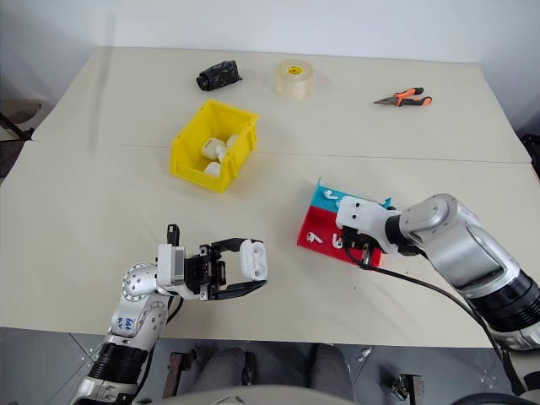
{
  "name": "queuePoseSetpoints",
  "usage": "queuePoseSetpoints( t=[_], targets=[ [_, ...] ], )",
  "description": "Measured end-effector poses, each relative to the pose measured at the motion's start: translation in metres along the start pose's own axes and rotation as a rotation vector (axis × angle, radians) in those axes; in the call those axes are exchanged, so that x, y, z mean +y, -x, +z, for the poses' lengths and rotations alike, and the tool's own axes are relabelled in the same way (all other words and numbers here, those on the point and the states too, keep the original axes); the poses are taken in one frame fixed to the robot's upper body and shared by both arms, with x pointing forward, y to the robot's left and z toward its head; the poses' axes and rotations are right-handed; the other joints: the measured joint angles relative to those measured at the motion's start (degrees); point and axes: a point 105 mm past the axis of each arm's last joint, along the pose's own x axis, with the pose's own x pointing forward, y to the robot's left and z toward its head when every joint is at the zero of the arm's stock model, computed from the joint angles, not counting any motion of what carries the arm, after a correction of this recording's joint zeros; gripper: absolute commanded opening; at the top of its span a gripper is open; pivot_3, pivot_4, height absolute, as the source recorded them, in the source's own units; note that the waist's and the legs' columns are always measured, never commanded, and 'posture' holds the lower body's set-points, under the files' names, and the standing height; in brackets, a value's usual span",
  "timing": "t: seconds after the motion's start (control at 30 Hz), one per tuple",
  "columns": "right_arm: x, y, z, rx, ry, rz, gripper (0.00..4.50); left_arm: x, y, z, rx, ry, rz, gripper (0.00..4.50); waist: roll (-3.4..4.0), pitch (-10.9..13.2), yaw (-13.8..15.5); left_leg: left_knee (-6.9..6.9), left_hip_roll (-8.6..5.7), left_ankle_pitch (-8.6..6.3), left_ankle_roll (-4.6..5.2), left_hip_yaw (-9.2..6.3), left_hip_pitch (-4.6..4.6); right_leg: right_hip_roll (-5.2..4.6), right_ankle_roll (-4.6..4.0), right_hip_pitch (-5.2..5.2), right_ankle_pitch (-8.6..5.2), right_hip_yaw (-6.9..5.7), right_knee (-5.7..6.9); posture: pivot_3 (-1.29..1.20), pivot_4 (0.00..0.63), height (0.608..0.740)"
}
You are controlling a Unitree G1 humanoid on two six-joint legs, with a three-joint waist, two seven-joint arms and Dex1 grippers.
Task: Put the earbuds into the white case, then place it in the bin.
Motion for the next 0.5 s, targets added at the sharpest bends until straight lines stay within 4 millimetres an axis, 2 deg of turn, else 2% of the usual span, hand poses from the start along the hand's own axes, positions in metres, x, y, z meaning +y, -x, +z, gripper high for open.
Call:
queuePoseSetpoints(
  t=[0.5],
  targets=[
    [0.031,-0.004,0.010,-0.056,0.021,0.142,0.05,-0.001,-0.002,0.000,-0.008,0.005,0.001,2.80,0.00,0.00,0.01,0.00,0.00,0.00,0.00,-0.01,0.00,0.00,0.00,0.00,0.00,0.00,-0.01,0.00,0.150,0.740]
  ],
)
